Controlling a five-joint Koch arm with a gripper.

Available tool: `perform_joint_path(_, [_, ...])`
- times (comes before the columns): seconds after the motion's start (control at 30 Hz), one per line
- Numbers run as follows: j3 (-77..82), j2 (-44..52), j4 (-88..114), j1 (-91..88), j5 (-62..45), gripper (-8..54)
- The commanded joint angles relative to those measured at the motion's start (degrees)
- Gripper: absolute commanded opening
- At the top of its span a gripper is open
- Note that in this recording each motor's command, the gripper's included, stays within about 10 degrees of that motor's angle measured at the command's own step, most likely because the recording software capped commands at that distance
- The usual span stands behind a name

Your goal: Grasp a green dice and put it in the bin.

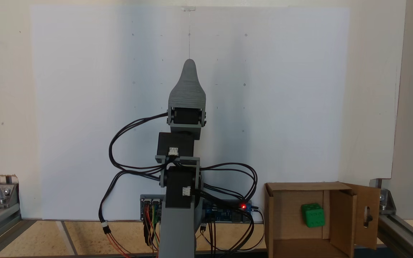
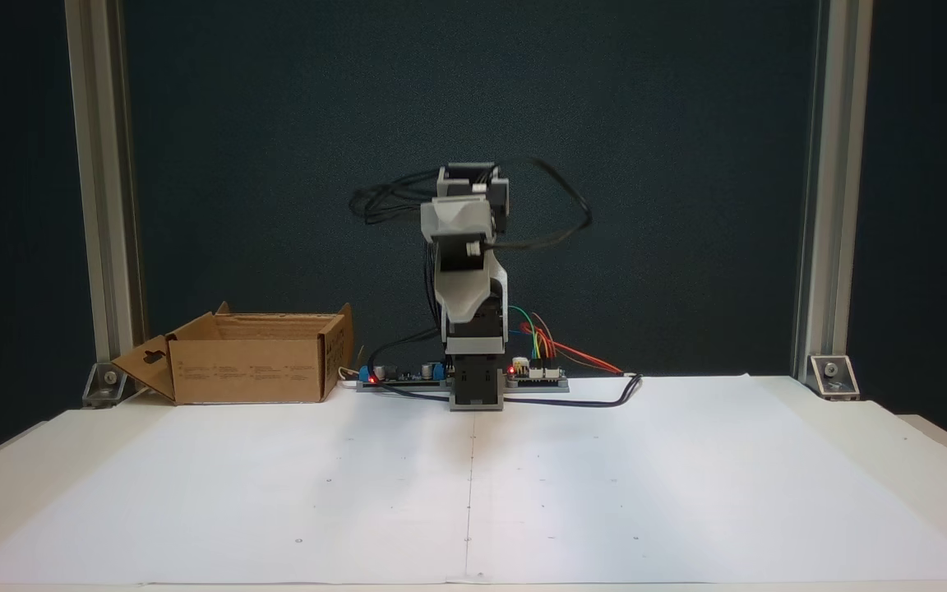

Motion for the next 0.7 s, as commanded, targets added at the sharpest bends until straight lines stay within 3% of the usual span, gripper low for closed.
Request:
perform_joint_path(0.0, [1.8, 6.1, -9.5, 0.4, -2.5, 46.3])
perform_joint_path(0.67, [36.7, 6.8, -56.8, 0.3, -3.6, 43.7])
